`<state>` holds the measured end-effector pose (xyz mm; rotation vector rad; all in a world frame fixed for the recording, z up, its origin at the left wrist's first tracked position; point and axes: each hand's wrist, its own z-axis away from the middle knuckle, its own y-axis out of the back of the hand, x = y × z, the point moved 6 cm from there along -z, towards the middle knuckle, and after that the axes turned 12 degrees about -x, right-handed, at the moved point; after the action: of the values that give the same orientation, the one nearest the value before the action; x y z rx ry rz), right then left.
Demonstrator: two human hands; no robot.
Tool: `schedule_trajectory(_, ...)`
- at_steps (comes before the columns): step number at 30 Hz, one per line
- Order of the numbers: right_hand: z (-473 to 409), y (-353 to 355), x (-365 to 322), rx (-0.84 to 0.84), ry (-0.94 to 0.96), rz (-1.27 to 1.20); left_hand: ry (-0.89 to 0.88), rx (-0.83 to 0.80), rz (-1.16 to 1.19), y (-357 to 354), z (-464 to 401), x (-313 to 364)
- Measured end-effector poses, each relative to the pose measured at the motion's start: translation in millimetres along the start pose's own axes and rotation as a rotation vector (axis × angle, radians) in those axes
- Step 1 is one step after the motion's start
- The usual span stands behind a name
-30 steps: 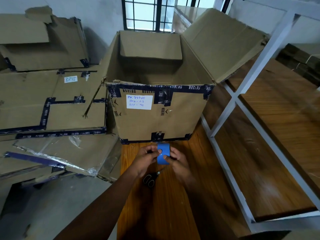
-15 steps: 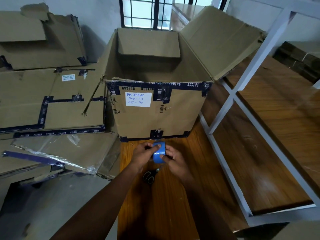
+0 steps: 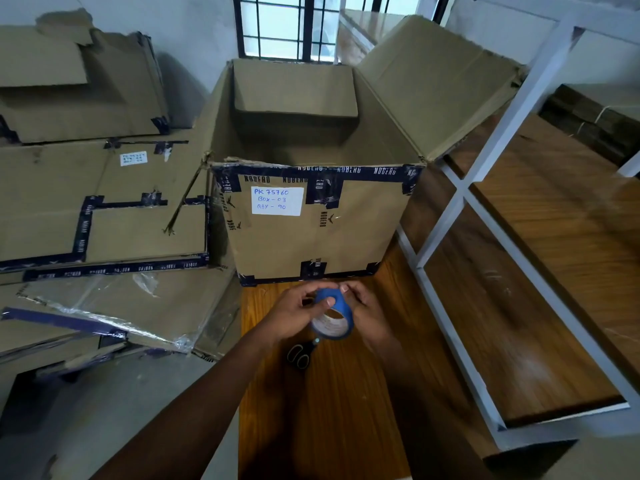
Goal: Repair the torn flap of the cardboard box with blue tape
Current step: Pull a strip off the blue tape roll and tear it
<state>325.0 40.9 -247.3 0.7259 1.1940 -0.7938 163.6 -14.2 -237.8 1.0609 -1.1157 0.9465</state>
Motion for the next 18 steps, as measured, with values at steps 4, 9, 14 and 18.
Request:
schedule_trajectory(4, -0.5, 10.0, -4.8, 0.048, -0.063, -0.075, -0.03, -0.029, -0.079, -1.7, 2.6, 11.0)
schedule_trajectory(9, 3.7, 12.9, -10.8, 0.09, -0.061, 0.01, -0.013, 0.039, -0.092, -1.9, 6.0, 13.6)
schedule_trajectory(14, 8.2, 8.8, -8.1, 0.203, 0.012, 0.235, -0.012, 0.041, -0.078, -10.8, 9.1, 16.0)
schedule_trajectory(18, 7.4, 14.5, -8.8, 0.243, -0.015, 0.258, 0.004, -0.012, -0.006, -14.5, 9.0, 17.1)
